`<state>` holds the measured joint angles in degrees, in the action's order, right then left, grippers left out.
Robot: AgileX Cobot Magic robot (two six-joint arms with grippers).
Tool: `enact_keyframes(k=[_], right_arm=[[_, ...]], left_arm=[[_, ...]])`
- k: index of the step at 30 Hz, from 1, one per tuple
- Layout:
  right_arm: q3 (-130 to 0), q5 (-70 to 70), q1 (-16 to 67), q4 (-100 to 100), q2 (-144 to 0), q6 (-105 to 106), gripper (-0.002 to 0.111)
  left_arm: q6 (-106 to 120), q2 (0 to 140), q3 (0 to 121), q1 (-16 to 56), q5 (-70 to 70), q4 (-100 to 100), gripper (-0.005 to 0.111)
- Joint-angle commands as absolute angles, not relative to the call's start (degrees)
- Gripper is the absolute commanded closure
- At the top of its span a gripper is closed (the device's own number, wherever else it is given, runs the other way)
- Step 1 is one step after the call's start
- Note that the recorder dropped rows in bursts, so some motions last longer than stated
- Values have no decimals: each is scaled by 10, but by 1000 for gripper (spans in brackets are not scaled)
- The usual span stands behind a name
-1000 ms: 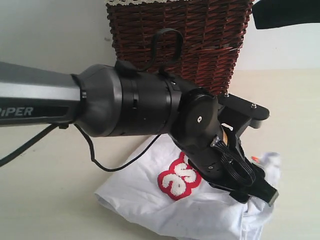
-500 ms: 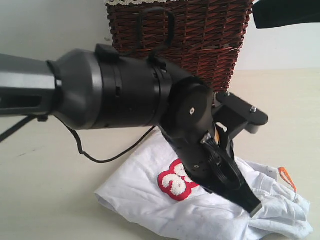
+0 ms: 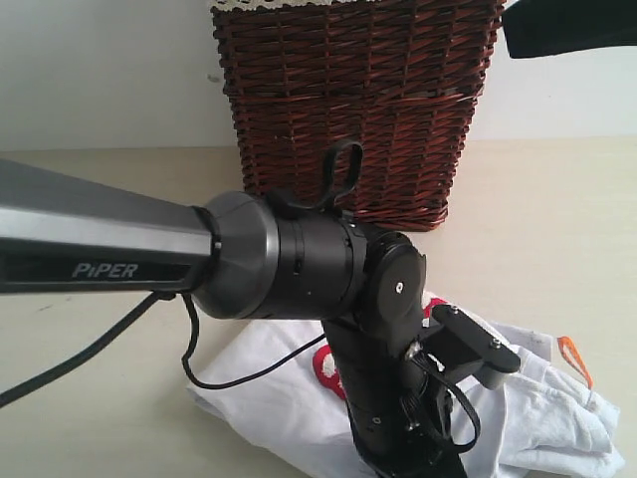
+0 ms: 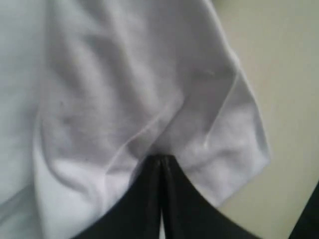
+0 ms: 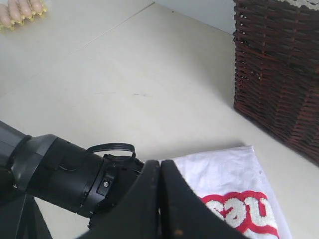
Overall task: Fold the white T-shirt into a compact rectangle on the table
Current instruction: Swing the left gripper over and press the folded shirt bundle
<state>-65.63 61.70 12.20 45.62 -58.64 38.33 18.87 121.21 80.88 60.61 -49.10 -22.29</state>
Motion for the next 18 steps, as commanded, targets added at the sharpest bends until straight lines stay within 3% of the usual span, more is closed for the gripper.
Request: enact_keyframes(k=[1,11,18], right_arm=[[-654,615,120,460,-584,389,108],[-654,615,120,460,-584,389,108],[-654,615,120,460,-584,389,108]], left_arm=[[199,1207,811,607,-488,-227,106],[210,1124,828,607,-425,-178,107],[141,1169,826,604,-359,-112,107]])
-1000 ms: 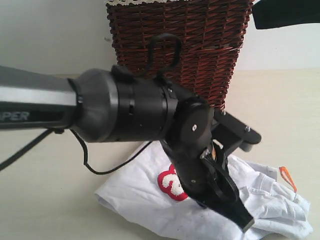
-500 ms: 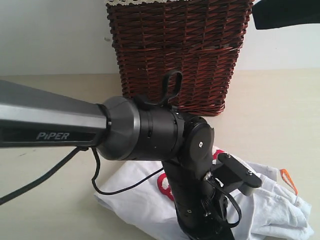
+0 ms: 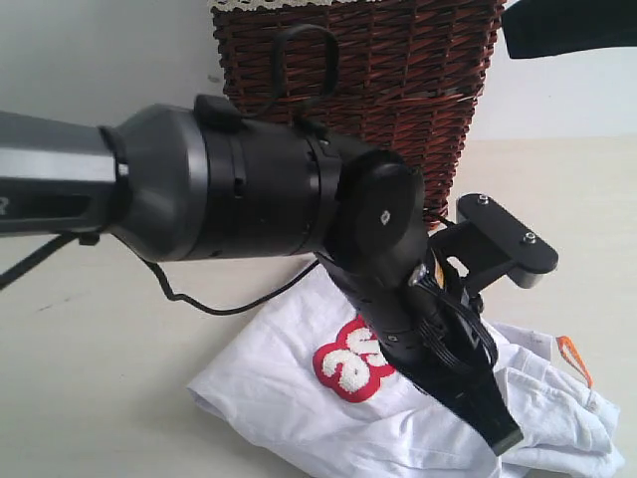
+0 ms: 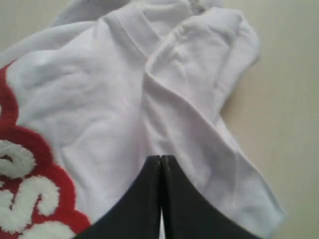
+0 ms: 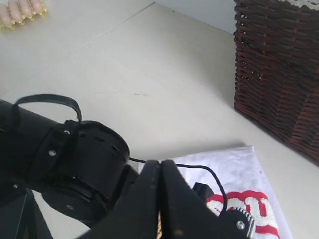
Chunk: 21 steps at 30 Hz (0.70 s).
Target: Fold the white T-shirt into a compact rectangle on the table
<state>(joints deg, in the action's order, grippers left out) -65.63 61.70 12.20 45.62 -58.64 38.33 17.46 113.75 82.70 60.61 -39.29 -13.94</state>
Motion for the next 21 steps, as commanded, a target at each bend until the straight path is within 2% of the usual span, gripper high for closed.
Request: enact_keyframes(k=[1,13,21], right_arm=[[-654,615,120,460,-584,389,108],[-653,614,120,460,-584,389,108],[-653,613,120,460,-584,389,108]], left_arm=[[141,1179,826,604,-351,-109,107],[71,1200,840,548,-260,-99,107],[221,1214,840,565,-441,-219,107]])
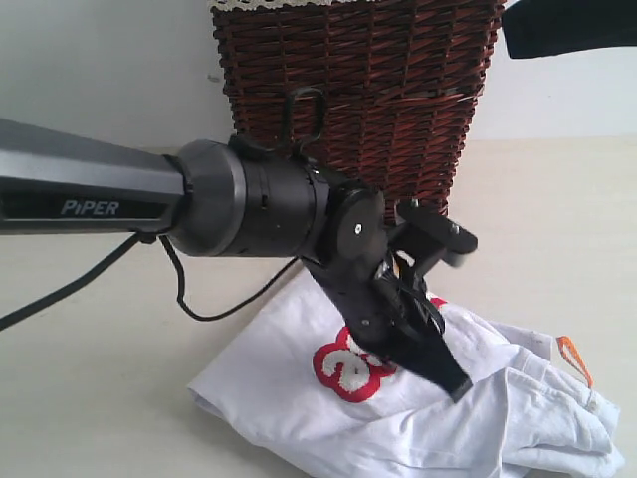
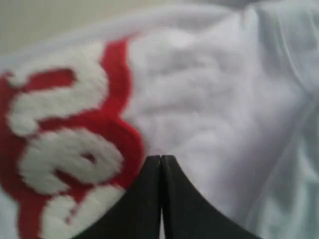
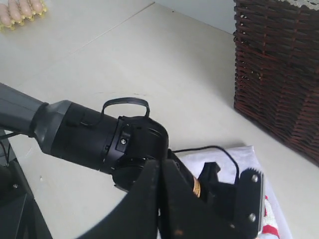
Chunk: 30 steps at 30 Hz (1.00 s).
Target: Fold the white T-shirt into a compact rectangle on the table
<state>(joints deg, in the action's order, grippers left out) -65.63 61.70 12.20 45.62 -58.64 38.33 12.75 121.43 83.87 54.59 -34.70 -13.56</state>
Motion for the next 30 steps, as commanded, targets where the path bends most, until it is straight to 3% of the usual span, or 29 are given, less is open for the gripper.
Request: enact_keyframes(k=[1,8,30], right_arm=[[-653,613,120,460,-584,389,108],[-653,613,120,460,-584,389,108],[-653,611,120,460,-584,389,108]], left_arm=[[251,1214,840,570,-465,-243,107],[354,1213,840,602,-545,-292,107],[423,1186,834,637,-595,-347,107]])
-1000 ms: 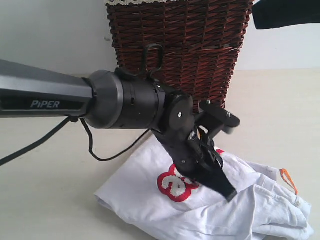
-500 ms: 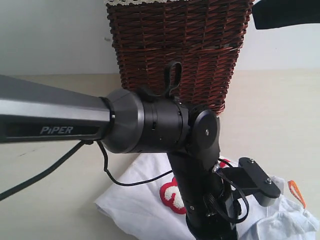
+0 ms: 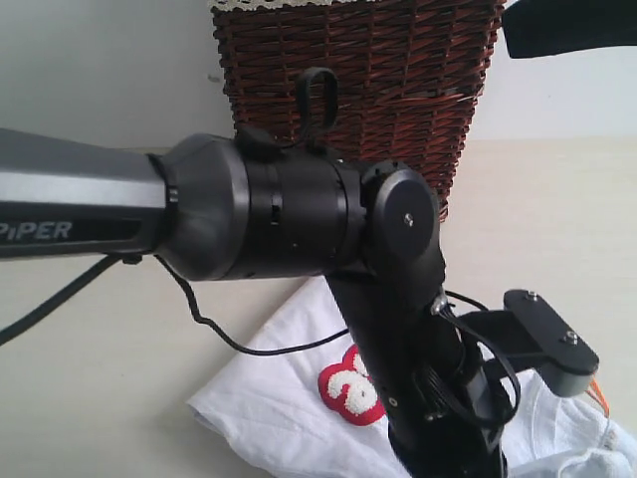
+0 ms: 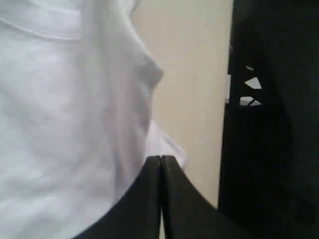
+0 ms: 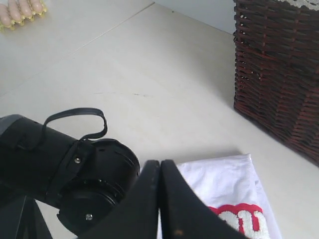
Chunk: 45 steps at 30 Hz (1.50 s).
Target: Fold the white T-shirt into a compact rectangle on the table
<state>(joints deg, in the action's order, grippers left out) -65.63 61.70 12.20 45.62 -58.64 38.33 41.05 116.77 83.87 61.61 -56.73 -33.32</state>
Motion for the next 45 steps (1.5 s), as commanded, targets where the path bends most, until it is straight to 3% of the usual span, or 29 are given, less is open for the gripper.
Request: enact_keyframes(k=[1,9,19,23,31,45], right_arm=[[-653,611,120,460,-584,389,108],[-653,611,120,460,-584,389,108],[-653,611,120,460,-584,389,108],[-653,610,120,463,-584,389,108],[-653,609,120,464,-584,389,108],[-653,609,120,464,-584,389,108]], left_arm=[[428,1194,831,644,-602,-345,107],[447,1183,828,662,-620,-319,107],[229,1150,828,598,-334,-174,107],[331,1199,828,615,-451,-278,107],[360,1208,828,689,-504,-288,107],[320,1154,827,657,-463,-209,107]])
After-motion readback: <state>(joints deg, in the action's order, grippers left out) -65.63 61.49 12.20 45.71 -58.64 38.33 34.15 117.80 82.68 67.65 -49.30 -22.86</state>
